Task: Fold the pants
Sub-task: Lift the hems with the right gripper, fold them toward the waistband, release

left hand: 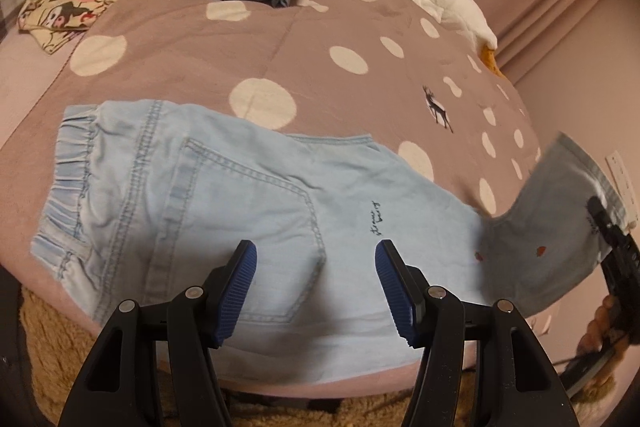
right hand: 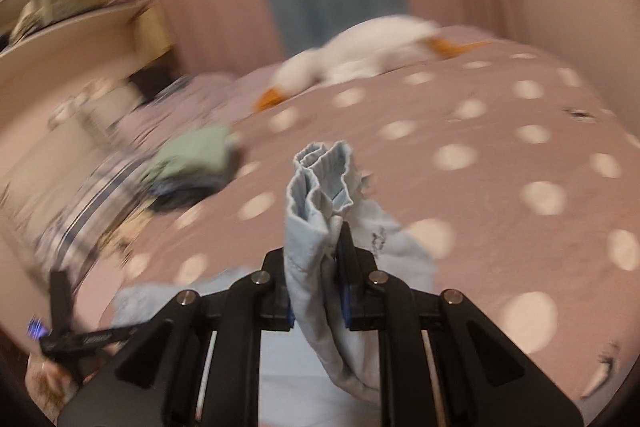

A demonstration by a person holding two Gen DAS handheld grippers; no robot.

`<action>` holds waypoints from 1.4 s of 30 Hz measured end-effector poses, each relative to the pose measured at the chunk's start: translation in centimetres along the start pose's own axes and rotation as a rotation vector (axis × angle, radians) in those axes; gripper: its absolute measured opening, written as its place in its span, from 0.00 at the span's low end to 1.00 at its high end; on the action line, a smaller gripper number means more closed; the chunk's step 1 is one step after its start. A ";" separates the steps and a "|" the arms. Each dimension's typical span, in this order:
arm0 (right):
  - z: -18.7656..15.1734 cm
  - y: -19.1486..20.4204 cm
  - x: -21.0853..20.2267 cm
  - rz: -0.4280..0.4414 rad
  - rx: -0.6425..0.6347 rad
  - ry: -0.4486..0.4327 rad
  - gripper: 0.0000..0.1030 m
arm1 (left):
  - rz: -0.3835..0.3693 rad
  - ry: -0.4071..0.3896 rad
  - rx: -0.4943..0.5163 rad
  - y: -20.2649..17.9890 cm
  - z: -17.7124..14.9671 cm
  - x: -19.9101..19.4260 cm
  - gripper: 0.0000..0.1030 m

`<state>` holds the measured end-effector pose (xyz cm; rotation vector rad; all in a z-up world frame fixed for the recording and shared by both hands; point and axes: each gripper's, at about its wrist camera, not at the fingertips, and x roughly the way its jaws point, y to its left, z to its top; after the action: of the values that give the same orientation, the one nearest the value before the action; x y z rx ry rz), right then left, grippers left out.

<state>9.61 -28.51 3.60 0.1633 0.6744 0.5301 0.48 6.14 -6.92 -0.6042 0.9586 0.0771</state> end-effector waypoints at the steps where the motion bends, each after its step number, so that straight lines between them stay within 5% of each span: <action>1: -0.3 0.9 0.9 0.014 -0.021 0.021 0.16 | 0.002 -0.001 -0.004 0.2 0.0 0.0 0.59; 9: -6.7 6.3 8.8 0.102 -0.099 0.321 0.16 | 0.014 -0.007 -0.032 1.8 -0.2 -0.5 0.59; 15: -10.8 7.0 13.0 0.043 -0.118 0.495 0.20 | 0.016 -0.001 -0.043 2.3 -0.4 -0.4 0.59; 18: -11.1 6.9 13.2 0.044 -0.108 0.498 0.22 | 0.013 0.002 -0.040 2.1 -0.5 -0.3 0.59; 22: -10.4 7.3 12.4 0.074 -0.092 0.514 0.52 | 0.011 0.007 -0.032 1.9 -0.4 -0.1 0.59; 28: -7.7 7.0 8.2 0.097 -0.100 0.400 0.72 | 0.022 0.012 -0.018 1.5 -0.3 0.2 0.59; 31: -6.6 5.7 7.1 0.072 -0.080 0.358 0.74 | 0.029 0.011 -0.006 1.3 -0.3 0.4 0.59; 35: -6.4 2.4 7.3 -0.064 -0.019 0.345 0.72 | 0.023 0.019 -0.001 1.1 -0.5 0.7 0.64; 39: -7.8 -0.2 8.5 -0.212 -0.023 0.396 0.39 | 0.022 0.021 0.010 0.9 -0.5 0.9 0.64; 42: -9.3 -1.6 10.1 -0.215 0.017 0.467 0.39 | 0.023 0.026 0.012 0.7 -0.5 1.1 0.64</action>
<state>10.97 -24.91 -9.67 -0.0212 1.1370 0.3561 0.54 6.26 -8.27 -0.5840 0.9911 0.0837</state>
